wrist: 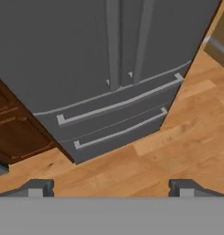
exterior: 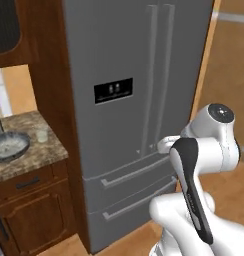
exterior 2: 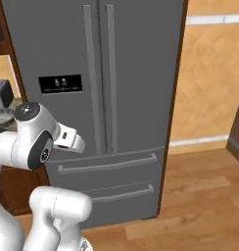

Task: Grab a lemon wedge from the fridge and one ice cube from the ice bowl, and put them in the glass of lemonade.

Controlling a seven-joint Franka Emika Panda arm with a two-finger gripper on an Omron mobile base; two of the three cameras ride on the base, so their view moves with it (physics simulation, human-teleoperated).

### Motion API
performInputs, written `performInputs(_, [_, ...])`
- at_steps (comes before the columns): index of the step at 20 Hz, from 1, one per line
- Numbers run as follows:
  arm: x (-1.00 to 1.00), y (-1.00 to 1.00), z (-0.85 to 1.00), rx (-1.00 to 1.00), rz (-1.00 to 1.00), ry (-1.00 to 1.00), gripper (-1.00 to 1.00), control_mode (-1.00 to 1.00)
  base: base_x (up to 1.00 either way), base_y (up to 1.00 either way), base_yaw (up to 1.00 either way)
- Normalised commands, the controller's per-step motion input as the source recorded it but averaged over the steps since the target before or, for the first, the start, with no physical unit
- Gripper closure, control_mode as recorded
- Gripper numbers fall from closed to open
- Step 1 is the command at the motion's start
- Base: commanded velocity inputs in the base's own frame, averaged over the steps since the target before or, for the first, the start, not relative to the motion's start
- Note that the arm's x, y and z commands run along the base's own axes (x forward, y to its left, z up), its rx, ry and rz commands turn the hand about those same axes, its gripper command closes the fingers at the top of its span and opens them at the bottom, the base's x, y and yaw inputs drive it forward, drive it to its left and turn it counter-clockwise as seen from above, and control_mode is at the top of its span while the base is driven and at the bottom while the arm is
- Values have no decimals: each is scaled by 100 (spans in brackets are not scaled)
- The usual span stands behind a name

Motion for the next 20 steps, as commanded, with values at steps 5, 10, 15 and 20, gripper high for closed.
performInputs(5, [0, 0, 0, 0, 0, 0, -100, 100, 27, -65, 25])
performInputs(10, [0, 0, 0, 0, 0, 0, -100, 100, -6, -3, 26])
performInputs(15, [0, 0, 0, 0, 0, 0, -100, 100, -9, -52, 36])
performInputs(20, [0, 0, 0, 0, 0, 0, -100, 100, 0, -74, 30])
